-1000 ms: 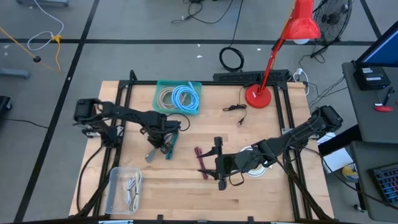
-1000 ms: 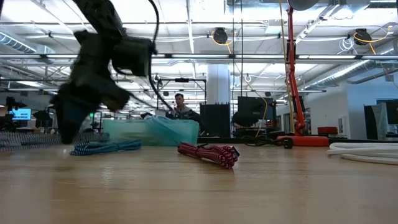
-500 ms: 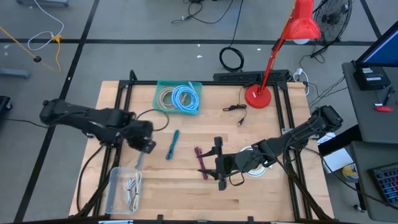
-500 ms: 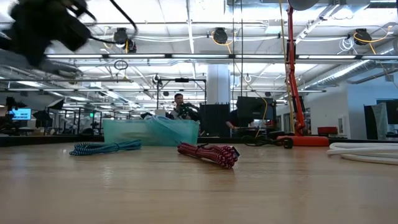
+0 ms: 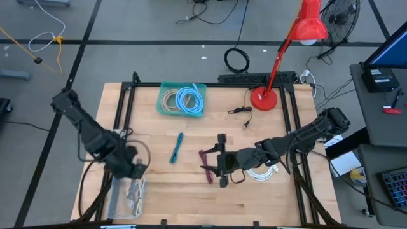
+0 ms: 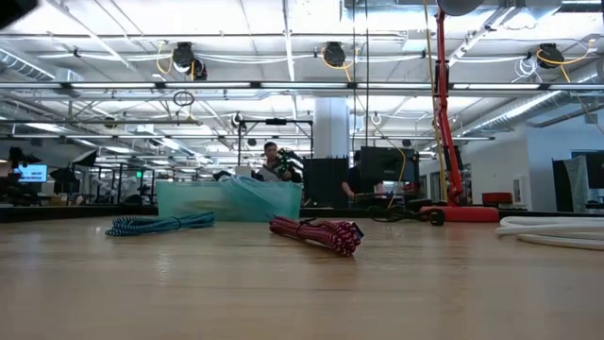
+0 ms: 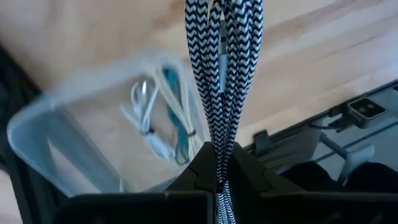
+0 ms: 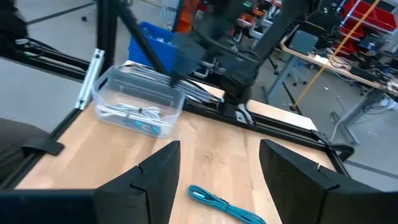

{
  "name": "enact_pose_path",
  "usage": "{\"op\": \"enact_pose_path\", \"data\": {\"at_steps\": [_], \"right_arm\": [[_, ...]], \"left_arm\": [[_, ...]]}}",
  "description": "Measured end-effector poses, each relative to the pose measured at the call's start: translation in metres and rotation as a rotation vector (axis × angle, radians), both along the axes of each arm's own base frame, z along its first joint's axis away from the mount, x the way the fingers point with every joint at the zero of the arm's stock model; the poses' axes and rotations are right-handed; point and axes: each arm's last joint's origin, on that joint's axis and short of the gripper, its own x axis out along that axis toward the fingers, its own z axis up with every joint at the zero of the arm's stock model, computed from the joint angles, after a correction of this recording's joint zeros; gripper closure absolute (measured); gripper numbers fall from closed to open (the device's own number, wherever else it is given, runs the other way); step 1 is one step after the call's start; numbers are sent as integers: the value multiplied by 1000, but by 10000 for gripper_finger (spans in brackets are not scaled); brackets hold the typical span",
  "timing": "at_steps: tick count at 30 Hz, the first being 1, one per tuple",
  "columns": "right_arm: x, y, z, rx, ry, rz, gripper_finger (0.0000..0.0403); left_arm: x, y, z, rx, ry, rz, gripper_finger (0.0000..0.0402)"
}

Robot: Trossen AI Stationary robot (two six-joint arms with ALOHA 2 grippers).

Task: Pick & Place USB Port
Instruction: Put the white black charger cable into the transparent bin

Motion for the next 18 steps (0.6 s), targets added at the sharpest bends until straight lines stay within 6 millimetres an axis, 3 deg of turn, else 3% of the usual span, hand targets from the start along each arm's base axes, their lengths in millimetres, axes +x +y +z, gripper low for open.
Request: {"op": "enact_pose_path", "data": {"at_steps": [8, 18], "right_arm": [[5, -12, 0, -5, -1, -31, 193], [8, -20, 1, -32, -9, -47, 193]], "left_arm": [[-26, -41, -12, -12, 144, 63, 387], [-24, -65, -34, 39, 260, 23, 387]]}}
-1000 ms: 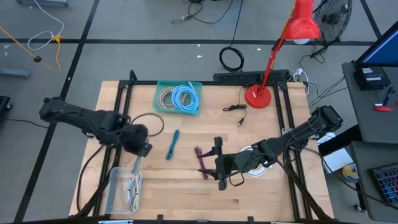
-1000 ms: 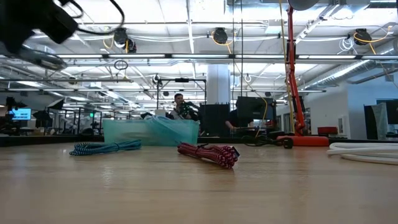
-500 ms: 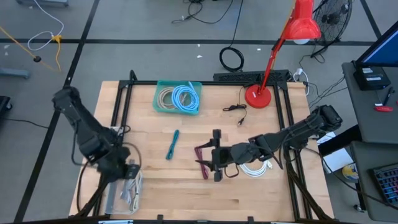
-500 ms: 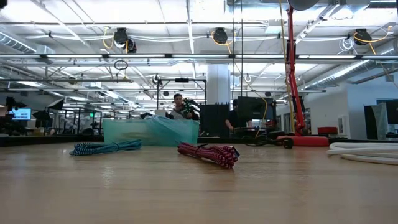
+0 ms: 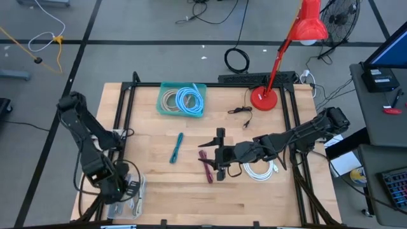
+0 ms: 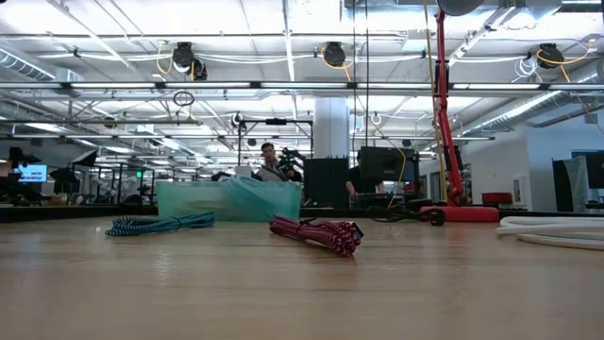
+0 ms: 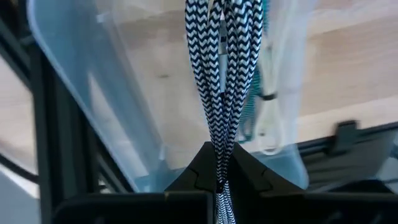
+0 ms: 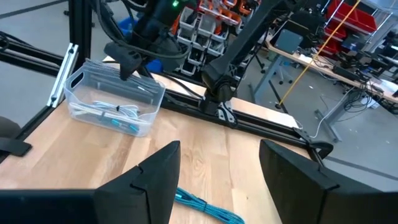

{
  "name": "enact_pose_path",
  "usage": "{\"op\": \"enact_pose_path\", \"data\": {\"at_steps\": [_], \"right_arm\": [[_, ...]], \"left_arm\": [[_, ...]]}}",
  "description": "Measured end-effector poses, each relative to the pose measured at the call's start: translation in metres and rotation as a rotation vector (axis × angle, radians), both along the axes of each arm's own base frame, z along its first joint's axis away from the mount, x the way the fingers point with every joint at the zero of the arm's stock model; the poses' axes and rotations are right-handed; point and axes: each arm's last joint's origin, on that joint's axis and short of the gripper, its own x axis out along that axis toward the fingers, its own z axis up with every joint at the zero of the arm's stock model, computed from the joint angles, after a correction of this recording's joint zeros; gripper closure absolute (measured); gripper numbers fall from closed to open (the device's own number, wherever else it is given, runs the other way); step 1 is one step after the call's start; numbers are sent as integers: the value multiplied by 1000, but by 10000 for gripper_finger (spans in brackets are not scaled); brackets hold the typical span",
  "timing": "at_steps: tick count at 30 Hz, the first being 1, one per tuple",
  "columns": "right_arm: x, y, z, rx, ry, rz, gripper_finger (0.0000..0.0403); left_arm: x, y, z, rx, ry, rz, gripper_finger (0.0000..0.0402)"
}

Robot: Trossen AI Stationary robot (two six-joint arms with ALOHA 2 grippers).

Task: Pick & Place USB Port
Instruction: Put the white black charger cable into the transparent bin

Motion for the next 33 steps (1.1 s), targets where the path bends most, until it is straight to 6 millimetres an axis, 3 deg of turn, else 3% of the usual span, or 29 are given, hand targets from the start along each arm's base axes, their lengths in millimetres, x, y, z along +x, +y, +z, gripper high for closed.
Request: {"op": "enact_pose_path", "data": {"at_steps": [8, 18, 26, 33], "right_arm": [[0, 0, 1, -13, -5, 6, 193], [0, 0, 2, -7, -17, 7, 193], [0, 0, 2, -6, -19, 8, 193], [0, 0, 2, -4, -19, 7, 193]], "left_arm": [[-6, -10, -14, 34, 50, -28, 387], [-12, -8, -56, 3, 116, -52, 387], [-15, -3, -63, 40, 131, -51, 387], [-15, -3, -63, 42, 132, -44, 314]]}}
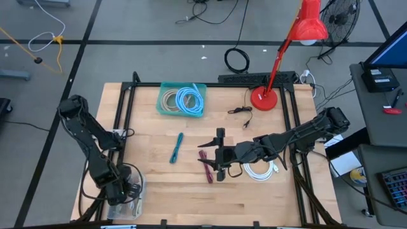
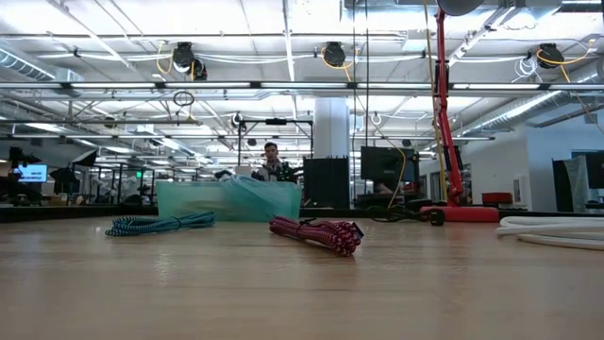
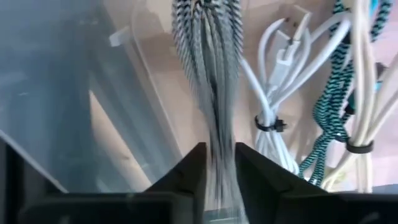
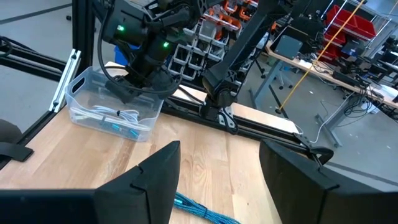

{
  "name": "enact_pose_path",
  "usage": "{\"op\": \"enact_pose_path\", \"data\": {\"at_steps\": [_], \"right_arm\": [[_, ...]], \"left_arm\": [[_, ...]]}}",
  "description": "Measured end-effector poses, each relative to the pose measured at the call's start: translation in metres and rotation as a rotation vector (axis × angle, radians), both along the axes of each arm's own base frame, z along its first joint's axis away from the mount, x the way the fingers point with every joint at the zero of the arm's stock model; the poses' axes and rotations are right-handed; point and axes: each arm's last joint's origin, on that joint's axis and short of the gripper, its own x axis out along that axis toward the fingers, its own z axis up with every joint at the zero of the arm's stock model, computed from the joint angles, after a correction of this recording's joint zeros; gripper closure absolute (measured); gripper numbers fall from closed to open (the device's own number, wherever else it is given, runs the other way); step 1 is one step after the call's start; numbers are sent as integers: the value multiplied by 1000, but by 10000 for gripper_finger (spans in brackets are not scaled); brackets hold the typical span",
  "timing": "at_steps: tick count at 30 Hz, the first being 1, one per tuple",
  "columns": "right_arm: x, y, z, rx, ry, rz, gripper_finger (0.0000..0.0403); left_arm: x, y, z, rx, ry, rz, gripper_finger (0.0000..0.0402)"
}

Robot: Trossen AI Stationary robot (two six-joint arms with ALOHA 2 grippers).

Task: Pick & Place USB Port
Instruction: Put the white black charger cable into the transparent bin, then put the pink black charger cable into the transparent bin

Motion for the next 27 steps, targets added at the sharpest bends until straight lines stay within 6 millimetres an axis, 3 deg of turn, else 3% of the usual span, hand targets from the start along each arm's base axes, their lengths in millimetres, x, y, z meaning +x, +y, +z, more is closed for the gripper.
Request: {"op": "enact_pose_path", "data": {"at_steps": [7, 17, 21, 27], "right_arm": [[0, 0, 0, 0, 0, 0, 193], [0, 0, 0, 2, -2, 0, 193], [0, 0, 0, 4, 0, -1, 193], [-1, -2, -6, 66, 52, -24, 193]], "left_arm": [[1, -1, 0, -9, -11, -5, 262], [4, -5, 24, -211, -133, -42, 255], [4, -1, 38, -222, -257, -60, 254], [10, 8, 57, -104, -590, -118, 254]]}}
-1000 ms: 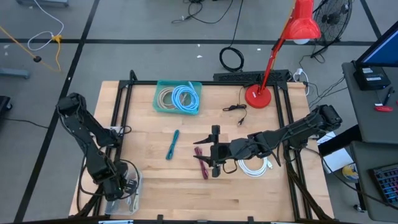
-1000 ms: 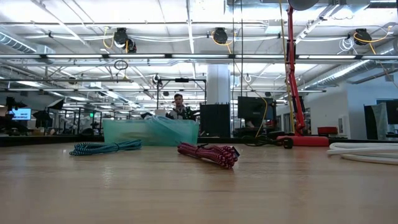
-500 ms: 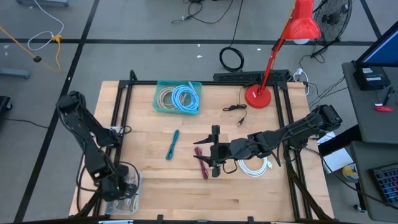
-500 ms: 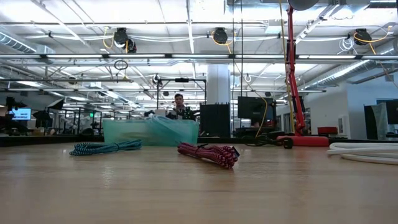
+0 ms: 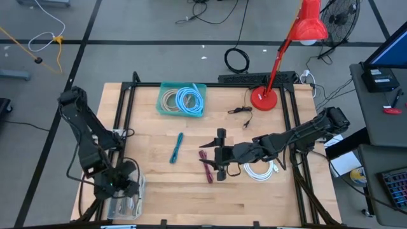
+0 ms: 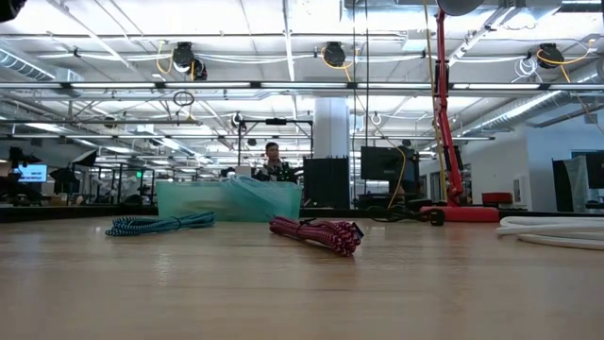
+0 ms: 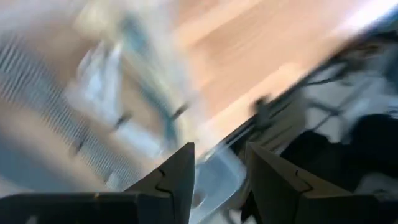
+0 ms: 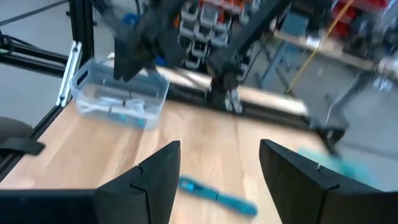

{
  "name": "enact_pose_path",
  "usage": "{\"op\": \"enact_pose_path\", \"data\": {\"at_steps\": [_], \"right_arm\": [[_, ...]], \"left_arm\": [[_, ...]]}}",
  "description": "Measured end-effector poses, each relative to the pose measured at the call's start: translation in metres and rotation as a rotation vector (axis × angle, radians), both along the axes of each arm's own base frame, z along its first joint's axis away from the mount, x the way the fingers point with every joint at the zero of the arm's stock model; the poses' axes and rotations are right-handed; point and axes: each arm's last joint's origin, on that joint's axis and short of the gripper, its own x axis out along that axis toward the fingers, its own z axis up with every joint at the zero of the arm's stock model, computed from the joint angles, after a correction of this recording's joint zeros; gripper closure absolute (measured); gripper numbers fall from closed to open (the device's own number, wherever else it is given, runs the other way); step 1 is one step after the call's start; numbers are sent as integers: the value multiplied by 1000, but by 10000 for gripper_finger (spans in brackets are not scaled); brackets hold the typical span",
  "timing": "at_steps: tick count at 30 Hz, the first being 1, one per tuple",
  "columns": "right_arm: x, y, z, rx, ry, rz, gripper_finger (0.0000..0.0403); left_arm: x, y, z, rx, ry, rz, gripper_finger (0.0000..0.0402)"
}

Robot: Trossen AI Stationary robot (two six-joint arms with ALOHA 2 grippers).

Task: Pick & Place USB Port
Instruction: Put the pink black charger cable into the transparent bin

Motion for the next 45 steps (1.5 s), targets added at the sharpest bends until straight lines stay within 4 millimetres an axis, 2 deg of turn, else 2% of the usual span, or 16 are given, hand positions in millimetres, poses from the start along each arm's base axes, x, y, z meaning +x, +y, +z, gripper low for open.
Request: {"op": "enact_pose_path", "data": {"at_steps": [5, 9, 12, 18, 22, 25, 28, 38, 45], "right_arm": [[-1, -17, -15, 172, 142, -125, 193], [-3, -36, -39, 370, 269, -312, 193], [-3, -46, -54, 428, 342, -375, 193], [9, -48, -92, 570, 477, -399, 193], [22, -42, -125, 686, 596, -388, 193], [27, -38, -148, 746, 697, -364, 193], [30, -36, -159, 784, 732, -371, 193], [40, -15, -171, 841, 668, -331, 193], [42, -18, -177, 766, 602, -416, 193]], "left_arm": [[5, 7, 6, 194, -269, 9, 254], [9, 11, 7, 357, -419, -16, 254], [13, 14, 9, 493, -509, -65, 254], [19, 19, 15, 862, -708, -109, 254], [21, 23, 18, 1018, -758, -99, 254], [22, 24, 18, 1034, -753, -103, 254], [23, 23, 17, 1034, -745, -122, 254], [27, 16, 6, 1093, -715, -186, 254], [28, 15, 4, 1091, -710, -182, 254]]}}
